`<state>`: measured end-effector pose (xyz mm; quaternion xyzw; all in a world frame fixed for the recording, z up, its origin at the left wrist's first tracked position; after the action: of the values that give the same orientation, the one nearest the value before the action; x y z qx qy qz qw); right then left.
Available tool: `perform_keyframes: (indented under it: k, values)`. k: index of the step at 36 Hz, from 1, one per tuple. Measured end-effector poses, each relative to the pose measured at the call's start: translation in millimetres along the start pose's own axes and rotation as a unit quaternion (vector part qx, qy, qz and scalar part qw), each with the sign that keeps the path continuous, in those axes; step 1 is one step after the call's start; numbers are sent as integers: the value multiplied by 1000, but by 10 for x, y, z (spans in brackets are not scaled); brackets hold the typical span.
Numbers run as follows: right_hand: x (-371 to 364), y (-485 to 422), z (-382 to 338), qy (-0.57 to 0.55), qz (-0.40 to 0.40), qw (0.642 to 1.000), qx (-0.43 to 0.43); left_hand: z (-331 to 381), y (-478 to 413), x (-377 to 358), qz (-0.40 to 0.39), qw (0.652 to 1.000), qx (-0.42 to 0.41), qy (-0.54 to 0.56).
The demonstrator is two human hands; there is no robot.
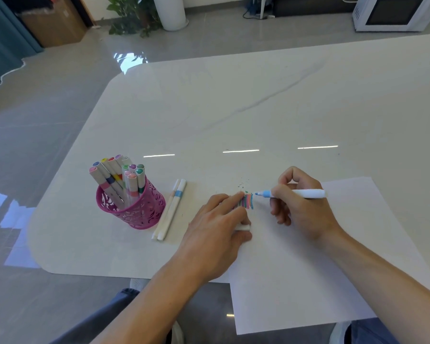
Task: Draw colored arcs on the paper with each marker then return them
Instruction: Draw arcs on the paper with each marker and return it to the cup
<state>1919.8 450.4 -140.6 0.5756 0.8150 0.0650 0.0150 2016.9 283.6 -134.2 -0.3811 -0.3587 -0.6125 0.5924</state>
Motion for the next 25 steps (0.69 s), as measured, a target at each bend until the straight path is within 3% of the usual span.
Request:
perform_keyframes:
  k: [10,18,22,25]
  values:
    - [78,35,-187,-47,44,998,-1,-21,31,58,-4,998,57,38]
    - [163,222,-474,-29,6,1000,10,-15,53,200,74,984,91,135]
    - [184,328,-554,-21,-23,999,19,16,81,231,108,958,124,234]
    - [153,370,-600,-25,-26,999,23,40,97,216,82,912,166,366]
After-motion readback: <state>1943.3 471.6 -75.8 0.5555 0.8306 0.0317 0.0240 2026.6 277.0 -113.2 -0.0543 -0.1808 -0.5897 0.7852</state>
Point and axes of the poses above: each hand's wrist, its own y-axis away from the middle knuckle, its own x-axis out of the back of the hand, z = x × y, the point moved 2 cm from there along -y, towards the middle knuckle, and after that the axes turned 2 degrees about x, right-handed, at the moved point
